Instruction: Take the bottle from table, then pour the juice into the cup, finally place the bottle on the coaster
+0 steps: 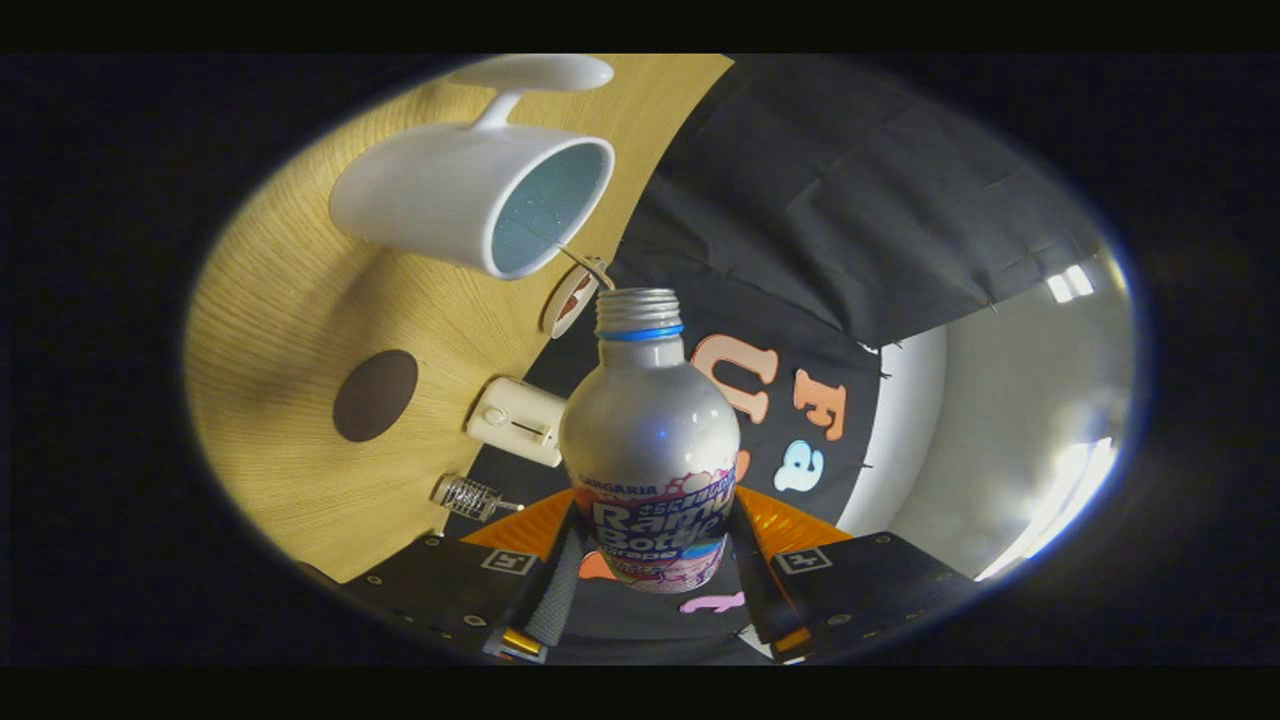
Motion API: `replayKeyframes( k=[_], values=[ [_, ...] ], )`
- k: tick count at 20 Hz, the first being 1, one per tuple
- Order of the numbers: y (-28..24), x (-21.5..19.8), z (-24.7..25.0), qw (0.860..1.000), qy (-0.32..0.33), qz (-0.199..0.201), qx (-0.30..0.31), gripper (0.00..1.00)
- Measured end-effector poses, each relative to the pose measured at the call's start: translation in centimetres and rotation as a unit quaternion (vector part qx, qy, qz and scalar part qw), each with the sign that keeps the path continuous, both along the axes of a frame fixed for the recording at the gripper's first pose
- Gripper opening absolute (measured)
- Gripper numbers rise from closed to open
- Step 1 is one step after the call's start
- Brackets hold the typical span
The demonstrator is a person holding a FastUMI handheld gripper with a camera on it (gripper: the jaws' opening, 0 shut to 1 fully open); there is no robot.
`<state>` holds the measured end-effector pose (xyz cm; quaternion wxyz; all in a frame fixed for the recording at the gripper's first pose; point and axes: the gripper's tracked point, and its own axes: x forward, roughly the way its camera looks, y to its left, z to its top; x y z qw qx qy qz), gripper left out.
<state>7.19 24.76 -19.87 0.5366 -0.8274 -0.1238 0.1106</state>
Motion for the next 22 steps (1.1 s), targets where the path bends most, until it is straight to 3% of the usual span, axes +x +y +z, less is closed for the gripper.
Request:
replayKeyframes(
  k=[22],
  values=[
    [2.2, -0.7, -1.2, 0.999, -0.014, 0.041, -0.033, 0.71]
  ],
)
